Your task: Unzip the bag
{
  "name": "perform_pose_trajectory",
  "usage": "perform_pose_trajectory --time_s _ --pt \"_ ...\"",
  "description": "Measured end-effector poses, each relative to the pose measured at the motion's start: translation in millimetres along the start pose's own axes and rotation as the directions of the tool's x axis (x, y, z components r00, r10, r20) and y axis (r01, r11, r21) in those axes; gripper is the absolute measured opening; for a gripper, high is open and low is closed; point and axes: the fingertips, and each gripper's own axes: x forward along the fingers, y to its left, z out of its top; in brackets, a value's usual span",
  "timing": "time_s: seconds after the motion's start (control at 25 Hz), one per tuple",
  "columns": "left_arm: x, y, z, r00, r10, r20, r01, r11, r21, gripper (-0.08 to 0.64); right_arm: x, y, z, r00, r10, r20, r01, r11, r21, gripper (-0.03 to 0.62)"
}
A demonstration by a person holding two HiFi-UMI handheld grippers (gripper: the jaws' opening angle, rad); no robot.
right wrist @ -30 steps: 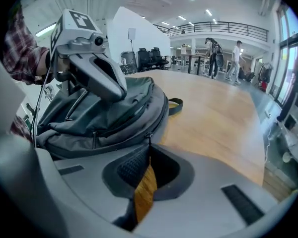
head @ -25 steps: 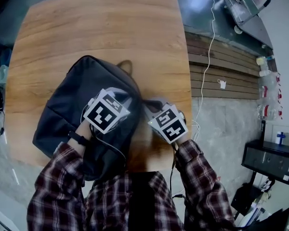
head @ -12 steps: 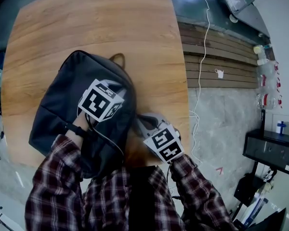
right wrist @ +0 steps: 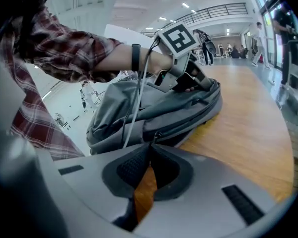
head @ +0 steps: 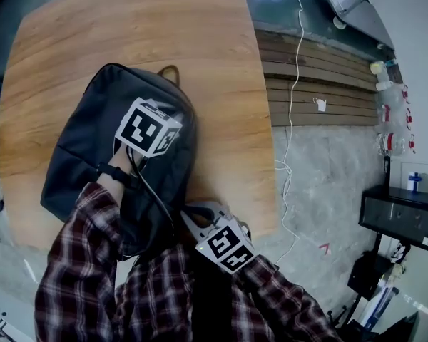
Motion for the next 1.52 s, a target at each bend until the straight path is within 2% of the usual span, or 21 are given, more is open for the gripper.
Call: perform_pose_trajectory --time_s 0.2,0.32,0.44,0.56,0.64,0.72,0.88,0.96,1.12,1.24,1.36,1.52 --pt "3 4 5 1.0 0.003 0.006 -0.003 1.0 -0.003 0.009 2 2 -3 1.0 0.022 0.004 -0.022 0.999 0.027 0.018" --pt "2 4 7 0.999 0.015 0.032 -0.015 1.0 0.0 0.009 -4 -11 -2 1.0 -0.013 0.028 0.011 0.997 0.083 0.018" --pt "-14 16 5 0.993 0.07 0.093 -0.064 0.996 -0.067 0.009 -27 -33 5 0.993 -0.077 0.091 0.061 0.984 0.166 0.018" --pt "-53 26 3 0.973 0.14 0.185 -0.112 0.982 -0.155 0.009 -63 -60 14 0.973 -0.15 0.173 0.101 0.959 0.263 0.018" --pt "-91 15 2 0.955 0.169 0.243 -0.119 0.971 -0.207 0.009 -92 -65 29 0.954 -0.197 0.226 0.118 0.94 0.319 0.018" --pt "-135 1 3 0.927 0.205 0.315 -0.121 0.956 -0.266 0.009 -113 -67 62 0.928 -0.227 0.294 0.127 0.938 0.324 0.018" --pt "-214 -23 11 0.833 0.292 0.47 -0.116 0.923 -0.368 0.009 -124 -68 152 0.865 -0.224 0.449 0.137 0.966 0.219 0.018" --pt "-240 -51 11 0.796 0.302 0.525 -0.101 0.92 -0.378 0.009 -132 -54 180 0.847 -0.219 0.485 0.152 0.973 0.173 0.018" --pt "-272 -98 16 0.735 0.312 0.602 -0.112 0.931 -0.347 0.009 -143 -21 214 0.833 -0.187 0.52 0.172 0.982 0.078 0.011" --pt "-284 -120 18 0.71 0.315 0.63 -0.122 0.936 -0.331 0.009 -151 -4 219 0.821 -0.18 0.542 0.194 0.98 0.031 0.012" --pt "-288 -134 23 0.703 0.292 0.648 -0.119 0.947 -0.298 0.009 -160 2 218 0.807 -0.188 0.56 0.206 0.978 0.031 0.011" --pt "-292 -139 26 0.691 0.293 0.661 -0.127 0.949 -0.288 0.009 -169 6 217 0.797 -0.194 0.572 0.217 0.976 0.028 0.011"
